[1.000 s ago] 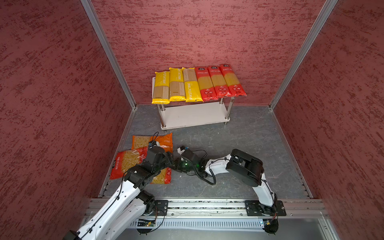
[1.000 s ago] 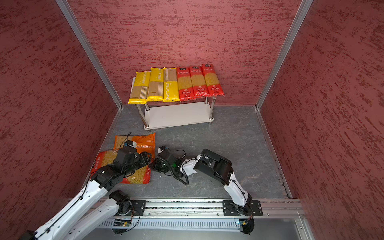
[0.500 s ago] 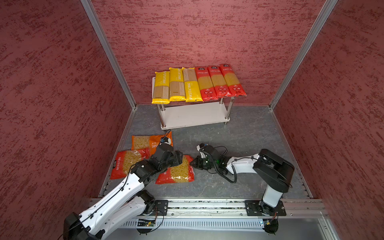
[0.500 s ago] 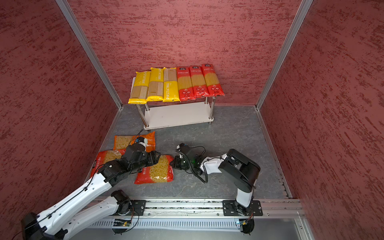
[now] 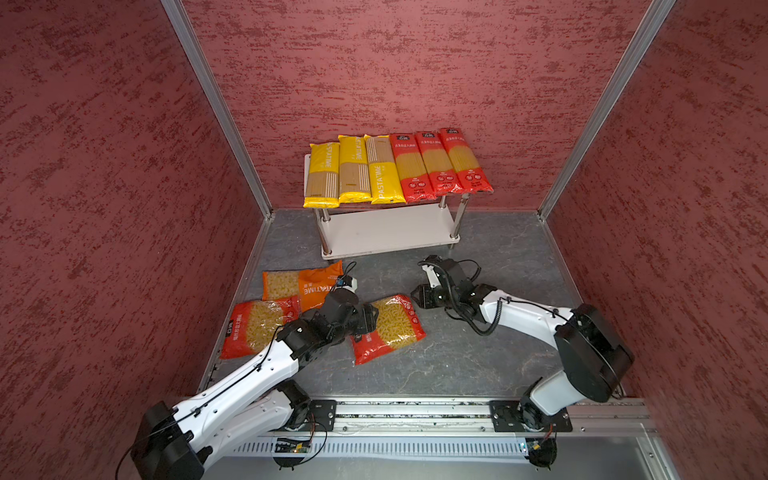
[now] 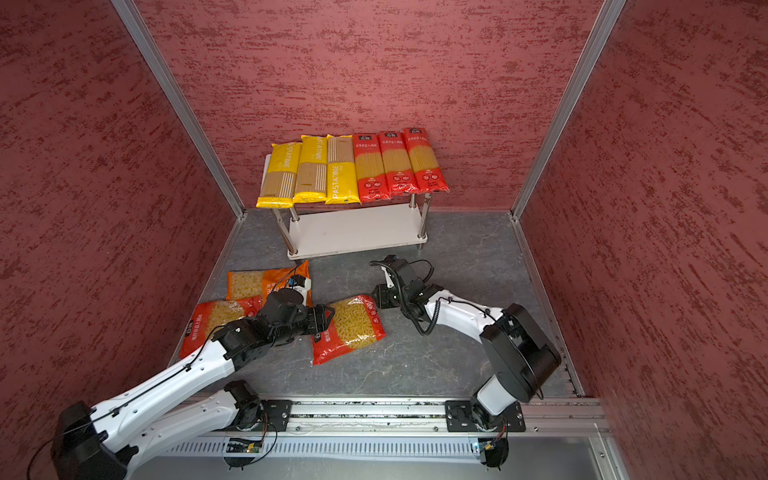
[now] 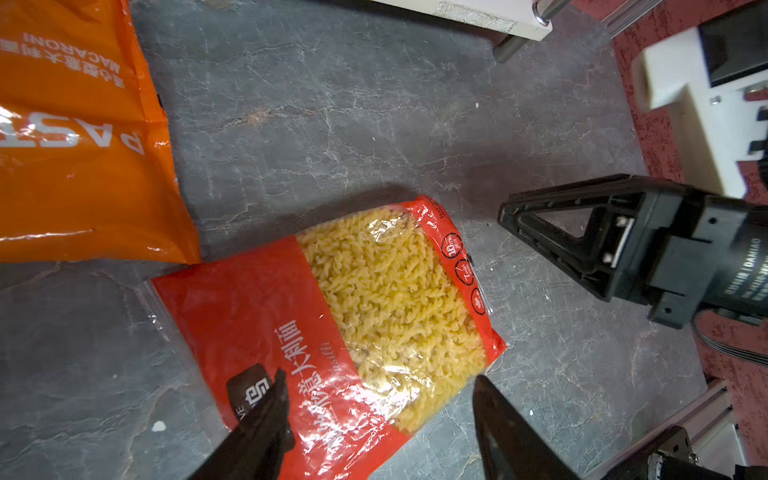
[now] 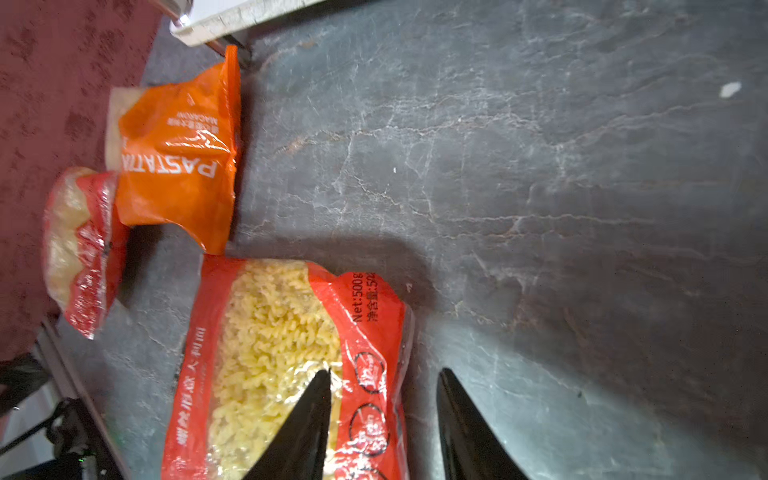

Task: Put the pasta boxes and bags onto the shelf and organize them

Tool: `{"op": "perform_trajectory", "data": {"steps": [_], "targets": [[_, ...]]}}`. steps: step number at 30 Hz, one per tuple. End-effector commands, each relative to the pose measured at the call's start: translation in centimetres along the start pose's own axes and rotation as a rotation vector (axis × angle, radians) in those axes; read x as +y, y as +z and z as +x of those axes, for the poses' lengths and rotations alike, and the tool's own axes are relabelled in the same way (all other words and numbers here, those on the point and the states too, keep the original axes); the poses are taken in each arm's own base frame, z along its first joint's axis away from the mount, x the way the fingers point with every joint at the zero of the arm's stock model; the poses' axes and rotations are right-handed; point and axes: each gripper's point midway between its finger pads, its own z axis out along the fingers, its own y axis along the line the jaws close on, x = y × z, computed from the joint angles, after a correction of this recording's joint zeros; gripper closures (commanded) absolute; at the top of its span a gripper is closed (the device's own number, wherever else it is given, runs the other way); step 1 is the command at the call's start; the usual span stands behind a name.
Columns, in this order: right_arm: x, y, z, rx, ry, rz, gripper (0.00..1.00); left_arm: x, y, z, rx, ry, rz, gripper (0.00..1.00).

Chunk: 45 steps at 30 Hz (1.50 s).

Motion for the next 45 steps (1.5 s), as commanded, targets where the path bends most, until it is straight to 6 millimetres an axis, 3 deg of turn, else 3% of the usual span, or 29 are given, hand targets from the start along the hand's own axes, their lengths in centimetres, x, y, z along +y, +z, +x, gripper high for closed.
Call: {"op": "perform_trajectory", "data": {"steps": [1,5,8,12,16,22,30,34,36,41,45], "targets": [[-1.1,-2.3,1.1,-0.043,0.129,0.034,0.53,-0.7,0.3,-0.8,-0.019,0.007,0.050,0.30],[-2.3,-5.0,3.5,-0.077,0.313,0.028,0.49,-0.8,1.8,-1.5,-0.009,-0.012,0.080,0.30],[-2.1,-5.7,6.6,-0.070,0.452,-0.018,0.48,-0.4,3.4,-1.9,0.005,-0.004,0.060,0.29],[-0.2,-5.0,10.6,-0.028,0.534,-0.087,0.47,0.9,5.6,-1.6,0.059,-0.026,0.020,0.29],[1.3,-3.3,12.4,0.015,0.544,-0.123,0.45,1.1,6.7,-0.6,0.096,-0.021,0.004,0.29],[3.6,-1.2,11.4,0.016,0.521,-0.203,0.44,1.7,6.8,1.1,0.142,-0.023,-0.026,0.30],[0.7,-0.9,8.4,-0.001,0.422,-0.123,0.42,3.6,3.0,3.3,0.160,-0.104,-0.103,0.30],[0.8,-0.3,5.7,0.006,0.318,-0.139,0.41,5.4,1.4,5.5,0.191,-0.164,-0.171,0.29],[1.1,1.1,5.2,0.053,0.264,-0.145,0.41,5.9,0.9,6.5,0.202,-0.189,-0.182,0.29],[2.7,4.2,3.9,0.126,0.163,-0.169,0.44,6.2,1.6,9.4,0.246,-0.253,-0.149,0.29],[3.5,5.0,3.8,0.164,0.142,-0.187,0.57,5.1,2.7,9.8,0.251,-0.286,-0.088,0.30]]}}
